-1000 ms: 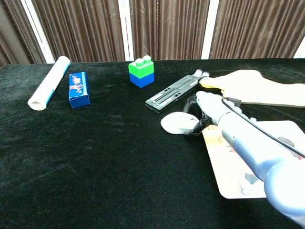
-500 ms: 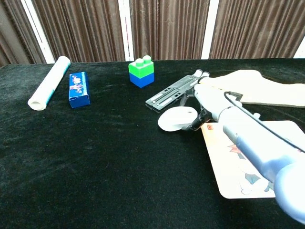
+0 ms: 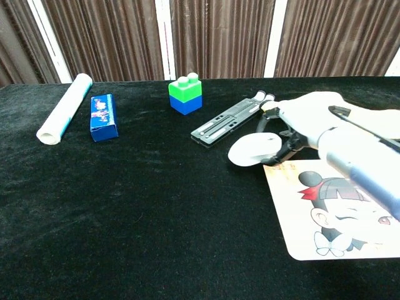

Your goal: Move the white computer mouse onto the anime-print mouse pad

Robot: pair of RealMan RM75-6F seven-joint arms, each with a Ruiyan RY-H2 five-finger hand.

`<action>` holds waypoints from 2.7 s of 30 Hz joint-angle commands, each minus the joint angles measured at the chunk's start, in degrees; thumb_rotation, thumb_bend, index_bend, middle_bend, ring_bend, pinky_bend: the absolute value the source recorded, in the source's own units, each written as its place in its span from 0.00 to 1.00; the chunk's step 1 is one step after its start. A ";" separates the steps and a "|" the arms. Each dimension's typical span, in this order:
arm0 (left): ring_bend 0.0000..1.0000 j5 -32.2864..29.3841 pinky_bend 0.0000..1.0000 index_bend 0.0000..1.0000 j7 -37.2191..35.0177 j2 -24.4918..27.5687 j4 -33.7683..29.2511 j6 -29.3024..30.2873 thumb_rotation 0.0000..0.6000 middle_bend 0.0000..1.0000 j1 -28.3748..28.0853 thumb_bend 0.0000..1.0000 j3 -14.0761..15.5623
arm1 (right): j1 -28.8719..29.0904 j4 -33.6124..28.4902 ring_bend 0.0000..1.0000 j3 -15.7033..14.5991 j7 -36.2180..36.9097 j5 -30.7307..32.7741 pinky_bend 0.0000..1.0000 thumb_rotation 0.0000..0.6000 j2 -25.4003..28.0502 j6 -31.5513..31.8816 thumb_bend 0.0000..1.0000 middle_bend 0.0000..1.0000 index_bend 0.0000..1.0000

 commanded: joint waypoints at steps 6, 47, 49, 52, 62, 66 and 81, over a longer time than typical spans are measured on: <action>0.00 0.23 0.00 0.00 0.34 0.01 -0.21 0.29 1.00 0.00 0.11 0.23 -0.03 | -2.45 -7.12 0.00 -3.44 3.40 0.92 0.00 1.00 11.99 -8.29 0.28 0.18 0.57; 0.00 0.12 0.00 0.00 4.50 -1.41 -1.20 -0.89 1.00 0.00 -0.31 0.24 -0.06 | 0.32 1.21 0.00 -10.29 50.16 -28.73 0.00 1.00 24.79 -25.27 0.34 0.20 0.65; 0.00 0.10 0.00 0.00 4.56 -1.44 -1.24 -0.90 1.00 0.00 -0.31 0.24 -0.06 | 0.87 1.72 0.00 -10.92 51.28 -29.75 0.00 1.00 25.05 -25.16 0.34 0.20 0.65; 0.00 0.16 0.00 0.00 4.72 -1.46 -1.35 -0.80 1.00 0.00 -0.27 0.23 -0.06 | 1.68 1.92 0.00 -11.50 53.27 -30.69 0.00 1.00 26.02 -25.08 0.35 0.20 0.65; 0.00 0.13 0.00 0.00 5.55 -1.59 -1.83 -0.58 1.00 0.00 -0.23 0.23 -0.21 | 2.70 2.09 0.00 -13.82 56.49 -32.42 0.00 1.00 28.55 -24.09 0.35 0.13 0.65; 0.00 0.24 0.00 0.00 5.78 -1.58 -2.02 -0.56 1.00 0.00 -0.24 0.23 -0.18 | 2.67 2.07 0.00 -14.80 55.40 -31.91 0.00 1.00 29.08 -24.25 0.34 0.06 0.52; 0.00 0.60 0.00 0.00 5.00 -1.27 -1.97 -0.05 1.00 0.00 -0.07 0.23 -0.20 | 0.24 1.58 0.00 -14.96 44.77 -25.21 0.00 1.00 29.59 -21.54 0.22 0.00 0.14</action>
